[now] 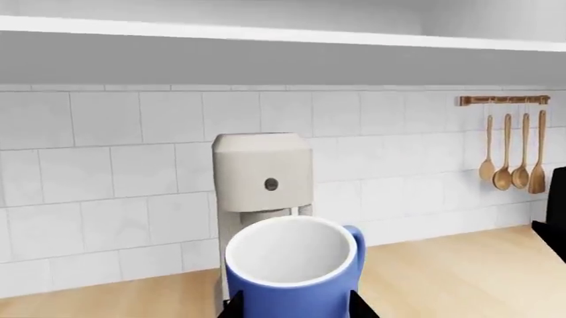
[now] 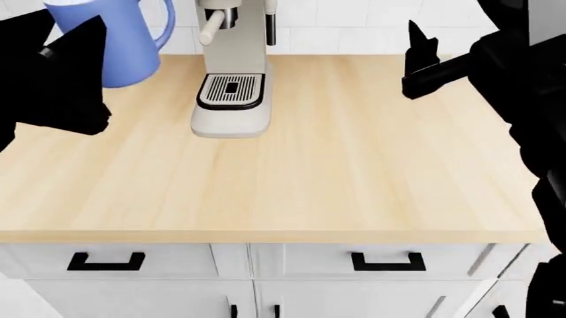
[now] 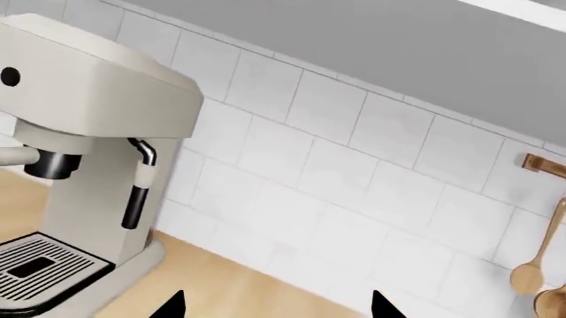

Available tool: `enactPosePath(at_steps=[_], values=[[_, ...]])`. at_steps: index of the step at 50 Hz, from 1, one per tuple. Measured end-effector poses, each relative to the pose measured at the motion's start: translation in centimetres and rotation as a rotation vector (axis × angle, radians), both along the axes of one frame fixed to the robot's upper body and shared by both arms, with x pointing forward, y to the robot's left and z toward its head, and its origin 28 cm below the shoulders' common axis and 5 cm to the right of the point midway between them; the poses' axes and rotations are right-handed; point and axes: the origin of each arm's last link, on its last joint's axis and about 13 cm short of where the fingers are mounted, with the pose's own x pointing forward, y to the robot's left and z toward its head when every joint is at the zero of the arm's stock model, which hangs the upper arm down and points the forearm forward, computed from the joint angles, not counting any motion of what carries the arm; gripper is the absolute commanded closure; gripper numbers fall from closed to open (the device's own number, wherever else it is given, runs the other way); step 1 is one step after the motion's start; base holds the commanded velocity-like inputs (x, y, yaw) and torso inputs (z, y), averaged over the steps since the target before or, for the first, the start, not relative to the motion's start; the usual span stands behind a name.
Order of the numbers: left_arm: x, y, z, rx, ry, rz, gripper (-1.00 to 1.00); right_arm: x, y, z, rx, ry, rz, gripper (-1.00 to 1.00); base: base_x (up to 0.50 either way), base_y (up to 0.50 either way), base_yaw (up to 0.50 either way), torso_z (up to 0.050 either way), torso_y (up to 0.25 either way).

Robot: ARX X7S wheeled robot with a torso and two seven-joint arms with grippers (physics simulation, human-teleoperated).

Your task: Pick the mug from the cabinet, place it under the coffee machine dispenser, and press the start button.

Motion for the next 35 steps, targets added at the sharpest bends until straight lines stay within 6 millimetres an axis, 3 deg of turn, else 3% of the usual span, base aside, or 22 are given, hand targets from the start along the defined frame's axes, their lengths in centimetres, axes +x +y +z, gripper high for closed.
enactPosePath(at_steps=[11, 19, 35], values=[[1.9, 0.2, -2.4, -0.055, 0.005, 0.003, 1.00, -1.9, 0.1, -1.1, 0.039, -0.032, 0.050, -1.00, 0.00, 0.00, 0.00, 0.000, 0.000], [2.2, 0.5, -4.1, -0.071, 0.035, 0.024, 1.00, -1.7, 0.5, -1.7, 0.054, -0.044, 0.072, -1.00, 0.00, 0.00, 0.00, 0.000, 0.000], [4.9, -0.1, -9.3, -0.043, 0.123, 0.054, 1.00, -1.0, 0.8, -2.0, 0.078, -0.061, 0.095, -1.00, 0.00, 0.00, 0.00, 0.000, 0.000]])
